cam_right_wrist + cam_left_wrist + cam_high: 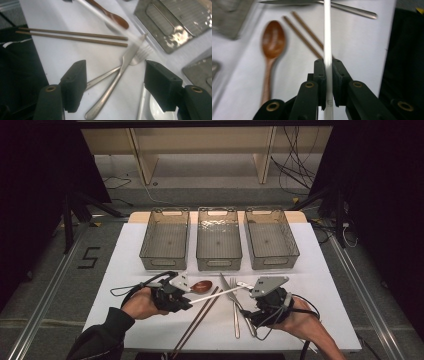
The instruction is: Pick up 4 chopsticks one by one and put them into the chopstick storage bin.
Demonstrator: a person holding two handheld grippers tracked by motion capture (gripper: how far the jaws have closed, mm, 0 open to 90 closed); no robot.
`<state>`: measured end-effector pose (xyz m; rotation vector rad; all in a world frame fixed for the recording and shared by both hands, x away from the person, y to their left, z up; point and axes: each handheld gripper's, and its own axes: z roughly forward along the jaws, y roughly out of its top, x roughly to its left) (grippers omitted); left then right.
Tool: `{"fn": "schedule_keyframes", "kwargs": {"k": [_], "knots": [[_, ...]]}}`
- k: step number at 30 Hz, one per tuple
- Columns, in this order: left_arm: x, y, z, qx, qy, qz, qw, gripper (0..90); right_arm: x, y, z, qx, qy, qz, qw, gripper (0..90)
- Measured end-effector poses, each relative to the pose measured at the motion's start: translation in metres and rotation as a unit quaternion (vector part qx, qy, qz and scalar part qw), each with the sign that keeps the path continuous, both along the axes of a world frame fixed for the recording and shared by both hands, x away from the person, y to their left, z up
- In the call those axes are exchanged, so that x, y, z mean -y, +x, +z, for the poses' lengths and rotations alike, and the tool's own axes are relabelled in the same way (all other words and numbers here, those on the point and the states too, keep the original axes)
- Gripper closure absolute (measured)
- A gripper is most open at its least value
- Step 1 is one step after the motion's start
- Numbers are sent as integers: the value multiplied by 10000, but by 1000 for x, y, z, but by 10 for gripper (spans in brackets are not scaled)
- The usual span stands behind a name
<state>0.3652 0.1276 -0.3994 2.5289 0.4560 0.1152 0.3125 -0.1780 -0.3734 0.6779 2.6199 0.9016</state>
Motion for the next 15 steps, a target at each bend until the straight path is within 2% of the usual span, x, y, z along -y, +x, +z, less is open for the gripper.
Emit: {"fn": "schedule_keyframes", "kwargs": {"k": [1,3,4,6,11,15], "knots": [[0,0,0,0,0,0,10000,828,3,1,-1,-12,8,-88,10000,343],[-6,4,3,62,-112,273,9995,827,8,3,-4,-44,66,-274,9996,331],[-11,9,5,85,-237,497,9984,827,10,3,-6,-53,92,-375,9992,323],[-13,10,7,116,-243,576,9980,827,15,5,-9,-77,144,-537,9984,309],[-25,18,10,196,-394,984,9942,827,27,6,-15,-161,268,-861,9958,291],[-34,24,16,305,-418,1255,9907,827,32,6,-18,-193,267,-1017,9943,286]]}}
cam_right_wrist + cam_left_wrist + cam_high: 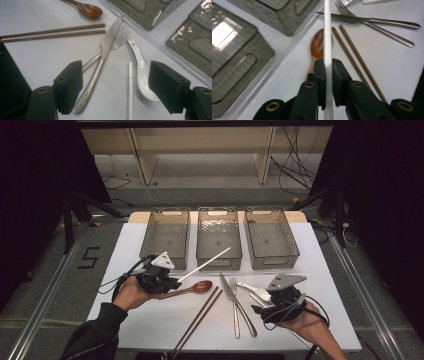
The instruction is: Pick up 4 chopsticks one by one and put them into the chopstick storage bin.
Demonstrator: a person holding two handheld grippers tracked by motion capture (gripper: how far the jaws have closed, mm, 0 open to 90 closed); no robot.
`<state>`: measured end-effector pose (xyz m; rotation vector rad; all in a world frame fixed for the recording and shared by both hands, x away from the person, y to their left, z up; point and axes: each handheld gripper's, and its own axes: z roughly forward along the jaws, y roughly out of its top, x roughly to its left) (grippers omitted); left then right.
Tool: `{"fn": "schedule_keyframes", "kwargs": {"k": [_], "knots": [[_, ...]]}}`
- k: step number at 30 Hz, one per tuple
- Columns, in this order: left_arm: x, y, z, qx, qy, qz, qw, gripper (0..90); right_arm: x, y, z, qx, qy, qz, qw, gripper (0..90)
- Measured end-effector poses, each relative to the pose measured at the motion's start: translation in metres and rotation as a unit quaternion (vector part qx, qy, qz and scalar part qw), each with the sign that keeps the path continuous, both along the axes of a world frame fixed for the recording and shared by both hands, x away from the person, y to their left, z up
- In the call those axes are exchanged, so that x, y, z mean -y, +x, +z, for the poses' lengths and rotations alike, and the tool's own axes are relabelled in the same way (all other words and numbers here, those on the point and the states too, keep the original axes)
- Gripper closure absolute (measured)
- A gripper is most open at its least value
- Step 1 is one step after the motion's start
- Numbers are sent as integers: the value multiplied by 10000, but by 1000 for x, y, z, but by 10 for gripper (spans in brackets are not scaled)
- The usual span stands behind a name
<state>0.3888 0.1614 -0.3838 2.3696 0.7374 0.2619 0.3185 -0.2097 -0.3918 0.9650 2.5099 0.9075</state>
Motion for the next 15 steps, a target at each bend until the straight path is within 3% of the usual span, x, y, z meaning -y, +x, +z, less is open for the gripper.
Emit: {"fn": "schedule_keyframes", "kwargs": {"k": [7,15], "knots": [[-20,19,10,137,-204,638,9977,827,6,-1,-5,-97,-13,-169,9998,282],[-44,57,11,214,-279,1430,9891,827,13,-4,-9,-188,3,-294,9994,266]]}}
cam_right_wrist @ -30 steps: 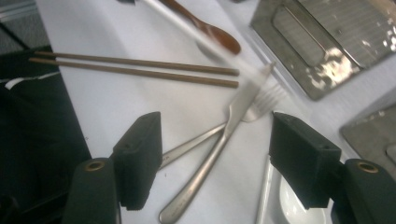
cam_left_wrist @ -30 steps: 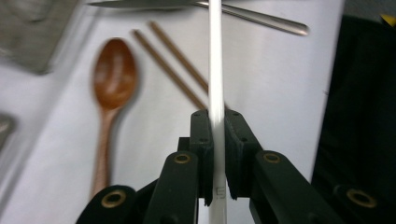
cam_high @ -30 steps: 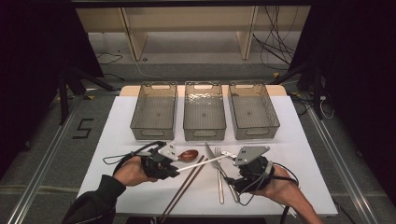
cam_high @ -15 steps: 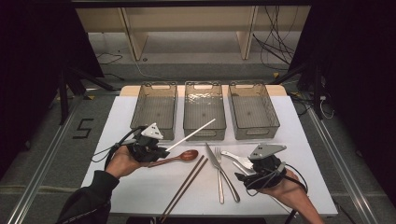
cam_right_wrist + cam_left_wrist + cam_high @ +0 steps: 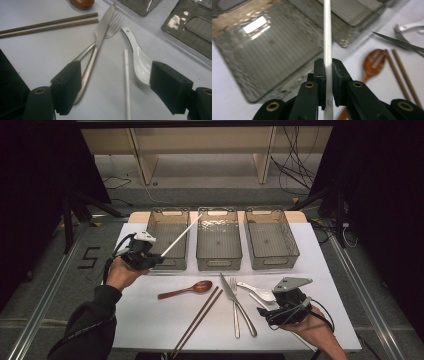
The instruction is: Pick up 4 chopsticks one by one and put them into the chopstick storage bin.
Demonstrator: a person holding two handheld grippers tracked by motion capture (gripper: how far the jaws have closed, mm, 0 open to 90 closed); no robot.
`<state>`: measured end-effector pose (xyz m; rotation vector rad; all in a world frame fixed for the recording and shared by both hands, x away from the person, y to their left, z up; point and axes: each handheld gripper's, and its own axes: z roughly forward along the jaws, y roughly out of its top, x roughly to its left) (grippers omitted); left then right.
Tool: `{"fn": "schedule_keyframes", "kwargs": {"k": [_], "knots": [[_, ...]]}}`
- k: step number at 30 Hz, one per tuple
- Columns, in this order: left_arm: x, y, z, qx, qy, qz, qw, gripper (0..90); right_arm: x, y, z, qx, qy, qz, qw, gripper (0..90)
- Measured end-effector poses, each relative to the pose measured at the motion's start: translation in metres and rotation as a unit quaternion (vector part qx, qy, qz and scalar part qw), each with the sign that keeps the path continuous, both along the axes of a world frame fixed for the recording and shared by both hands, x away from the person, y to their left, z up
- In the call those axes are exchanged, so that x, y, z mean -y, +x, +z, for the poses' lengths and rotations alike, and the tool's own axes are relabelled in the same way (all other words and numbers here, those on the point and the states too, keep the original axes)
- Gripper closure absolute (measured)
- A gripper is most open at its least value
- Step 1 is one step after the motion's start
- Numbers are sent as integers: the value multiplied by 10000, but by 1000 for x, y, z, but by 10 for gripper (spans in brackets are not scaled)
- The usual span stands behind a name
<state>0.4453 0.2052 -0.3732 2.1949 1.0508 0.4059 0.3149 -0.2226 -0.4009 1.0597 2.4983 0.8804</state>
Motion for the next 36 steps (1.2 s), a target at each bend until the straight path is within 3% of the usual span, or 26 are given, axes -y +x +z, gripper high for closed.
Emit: {"fn": "schedule_keyframes", "kwargs": {"k": [9,21,28,32,36], "knots": [[-16,34,-3,-67,20,397,9992,827,1,-2,-1,-77,75,23,9999,263],[-21,63,-8,-77,140,607,9980,827,1,-2,-1,-91,118,47,9999,265],[-23,73,-13,-157,120,689,9974,827,1,-2,-1,-90,127,78,9998,267],[-26,76,-18,-230,-61,805,9965,826,1,-2,-1,-84,137,70,9998,268],[-25,78,-24,-250,21,855,9960,826,0,-2,-1,-88,126,99,9998,268]]}}
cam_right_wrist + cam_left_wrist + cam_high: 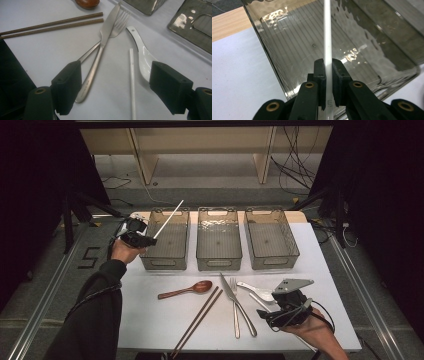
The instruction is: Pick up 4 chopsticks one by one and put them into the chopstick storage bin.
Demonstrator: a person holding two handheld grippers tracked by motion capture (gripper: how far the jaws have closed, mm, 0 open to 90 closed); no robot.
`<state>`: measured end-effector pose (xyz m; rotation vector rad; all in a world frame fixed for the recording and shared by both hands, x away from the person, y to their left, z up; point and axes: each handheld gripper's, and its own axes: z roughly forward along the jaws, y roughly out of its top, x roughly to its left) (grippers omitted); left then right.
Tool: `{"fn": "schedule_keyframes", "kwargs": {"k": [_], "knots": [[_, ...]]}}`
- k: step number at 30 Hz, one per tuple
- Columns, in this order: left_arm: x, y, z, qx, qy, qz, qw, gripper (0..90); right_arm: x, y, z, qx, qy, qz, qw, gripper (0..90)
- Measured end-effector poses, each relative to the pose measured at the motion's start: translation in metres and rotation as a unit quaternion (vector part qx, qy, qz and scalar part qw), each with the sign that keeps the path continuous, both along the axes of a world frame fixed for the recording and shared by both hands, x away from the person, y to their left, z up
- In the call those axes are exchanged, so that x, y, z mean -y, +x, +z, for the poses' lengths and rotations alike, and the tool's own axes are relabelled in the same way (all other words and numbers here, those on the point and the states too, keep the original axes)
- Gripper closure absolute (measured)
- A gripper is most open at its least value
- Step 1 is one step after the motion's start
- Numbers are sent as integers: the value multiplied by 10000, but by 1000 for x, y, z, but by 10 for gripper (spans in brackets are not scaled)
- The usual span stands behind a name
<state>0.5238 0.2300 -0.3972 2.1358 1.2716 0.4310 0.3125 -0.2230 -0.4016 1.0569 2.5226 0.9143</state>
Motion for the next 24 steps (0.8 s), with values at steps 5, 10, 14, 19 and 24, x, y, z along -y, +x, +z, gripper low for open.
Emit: {"fn": "schedule_keyframes", "kwargs": {"k": [5,10,14,19,24], "knots": [[4,3,-1,-10,103,-4,9999,825,-1,0,0,-12,4,24,10000,270],[5,6,-3,30,200,16,9998,806,-1,-1,-1,-28,4,46,10000,271],[5,5,-2,51,182,131,9997,650,-1,-1,-1,-38,7,39,10000,271],[9,-6,9,9,-19,21,10000,536,-1,-1,-1,-36,5,35,10000,271],[14,-26,19,20,-262,-121,9996,385,1,0,-1,-32,-20,-35,10000,271]]}}
